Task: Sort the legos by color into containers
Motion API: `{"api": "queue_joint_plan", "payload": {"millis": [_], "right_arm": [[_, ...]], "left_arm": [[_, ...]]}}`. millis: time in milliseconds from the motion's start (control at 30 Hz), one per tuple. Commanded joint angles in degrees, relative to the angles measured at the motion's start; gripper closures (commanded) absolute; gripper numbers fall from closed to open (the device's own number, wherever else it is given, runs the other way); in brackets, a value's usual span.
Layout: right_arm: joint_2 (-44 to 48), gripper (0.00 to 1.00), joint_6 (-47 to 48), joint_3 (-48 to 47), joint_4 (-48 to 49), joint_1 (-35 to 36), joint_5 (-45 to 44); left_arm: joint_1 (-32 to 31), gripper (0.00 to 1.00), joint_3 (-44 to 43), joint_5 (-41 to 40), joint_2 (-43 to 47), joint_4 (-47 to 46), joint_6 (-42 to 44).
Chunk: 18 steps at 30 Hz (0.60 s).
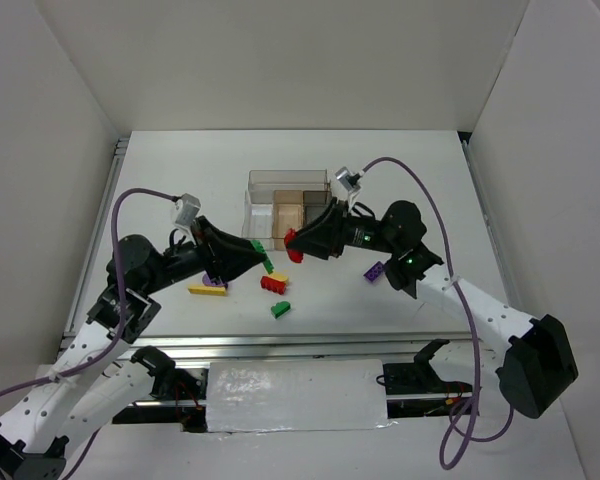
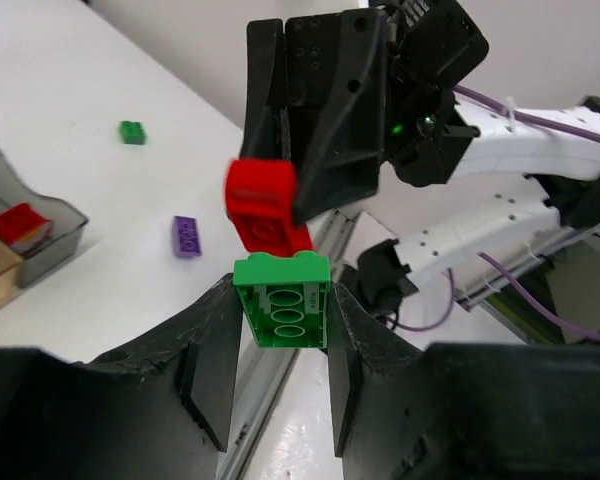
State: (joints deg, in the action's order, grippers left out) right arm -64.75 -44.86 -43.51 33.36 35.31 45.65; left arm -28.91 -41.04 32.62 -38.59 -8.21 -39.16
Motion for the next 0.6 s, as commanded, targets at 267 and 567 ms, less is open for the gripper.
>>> {"api": "queue_joint_plan", "payload": {"millis": [267, 567], "right_arm": [[-15.02, 0.99, 13.04, -15.62, -37.2, -5.6, -42.94], [-40.18, 0.91, 15.59, -39.71, -51.73, -7.18, -53.47]], "left_arm": [[0.25, 1.0, -7.47, -26.89, -2.19, 18.11, 5.58], [0.34, 1.0, -10.82, -31.74, -7.99, 19.55, 5.14]]}}
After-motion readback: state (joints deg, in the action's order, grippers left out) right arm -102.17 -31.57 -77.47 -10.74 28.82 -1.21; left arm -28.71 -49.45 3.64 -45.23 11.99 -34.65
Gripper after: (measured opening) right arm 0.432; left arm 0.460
